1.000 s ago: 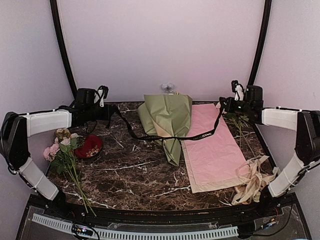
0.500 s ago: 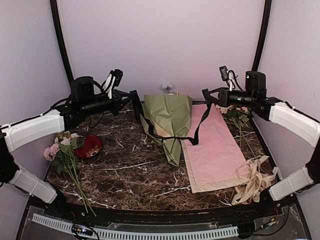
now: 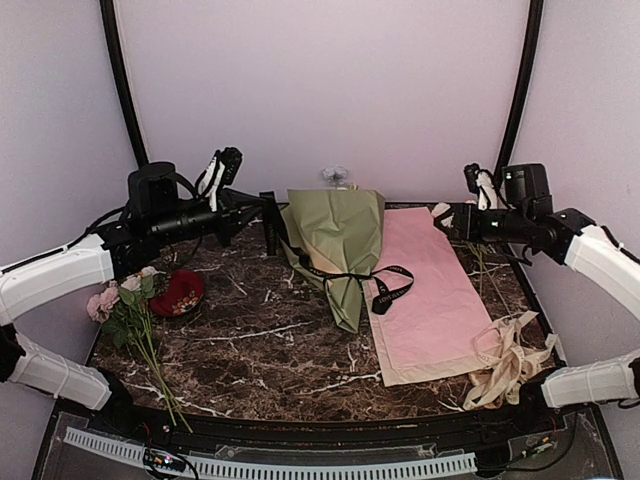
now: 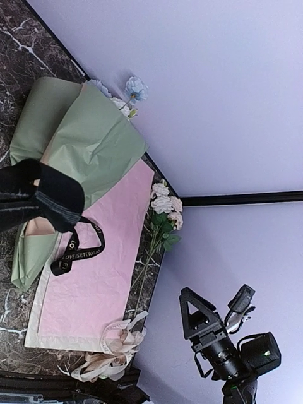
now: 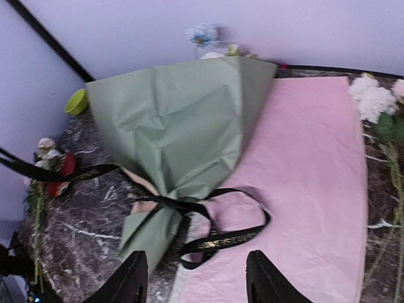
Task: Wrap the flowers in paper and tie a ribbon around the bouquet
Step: Cross the half-tied ribbon over the folded bouquet.
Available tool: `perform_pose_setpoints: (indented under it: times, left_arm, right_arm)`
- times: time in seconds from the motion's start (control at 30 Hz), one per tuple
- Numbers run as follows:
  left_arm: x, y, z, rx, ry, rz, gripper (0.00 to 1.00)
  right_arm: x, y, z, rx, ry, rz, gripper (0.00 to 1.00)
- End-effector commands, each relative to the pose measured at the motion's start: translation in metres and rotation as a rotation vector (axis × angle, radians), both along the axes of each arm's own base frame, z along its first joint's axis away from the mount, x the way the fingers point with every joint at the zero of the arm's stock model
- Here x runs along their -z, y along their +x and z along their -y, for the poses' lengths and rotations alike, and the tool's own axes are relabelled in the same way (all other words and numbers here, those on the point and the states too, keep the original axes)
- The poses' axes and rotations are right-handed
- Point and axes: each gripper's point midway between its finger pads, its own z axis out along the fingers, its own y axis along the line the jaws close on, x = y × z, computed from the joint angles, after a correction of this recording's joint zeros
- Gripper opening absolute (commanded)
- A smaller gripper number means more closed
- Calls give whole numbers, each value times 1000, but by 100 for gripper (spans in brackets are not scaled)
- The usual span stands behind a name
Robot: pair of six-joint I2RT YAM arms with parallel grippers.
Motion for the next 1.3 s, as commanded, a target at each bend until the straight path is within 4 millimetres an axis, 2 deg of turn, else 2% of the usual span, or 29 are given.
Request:
perform_pose_setpoints:
  times: [0.0,0.1,0.2,0.27,0.3,0.33,0.4,0.5,0.67,0.9,1.03,1.17,1.27]
  left_arm:
    - [-8,-11,-3,17,-9,20,0]
    - [-12,-14,-2,34,-16,32,0]
    - [-15,-14,-5,24,-26,57,0]
    - [-20,-13,-6,12,-38,83,0]
    - [-22,-12,-7,3,-43,91,0]
    - [-26,-11,-8,-4,-46,97,0]
    - [-31,-12,-7,1,-55,105,0]
    - [-36,-21,-5,41,-76,112,0]
    - [-53,-37,-13,59,-143,146,0]
    - [-52,-41,-13,72,-154,132,0]
    - [-53,-39,-15,59,-148,143,0]
    - [-52,-36,-15,46,-139,148,0]
    - [-51,-33,-18,22,-128,157,0]
  right_arm:
    - [-37,-13,-85,-323,100,184,53]
    - [-36,-14,-151,-551,102,258,53]
    - [-28,-6,-216,-753,138,312,54]
    - [-25,12,-251,-835,140,341,55]
    - [-13,21,-265,-861,131,324,56]
    - [10,30,-279,-884,108,275,55]
    - [31,37,-296,-925,48,245,55]
    - [44,30,-307,-983,61,246,55]
    - [48,10,-304,-1019,130,280,56]
    - [65,9,-298,-987,110,299,56]
    - [66,9,-299,-974,76,340,56]
    - [68,1,-306,-1028,78,323,55]
    - [77,-7,-306,-1062,62,297,55]
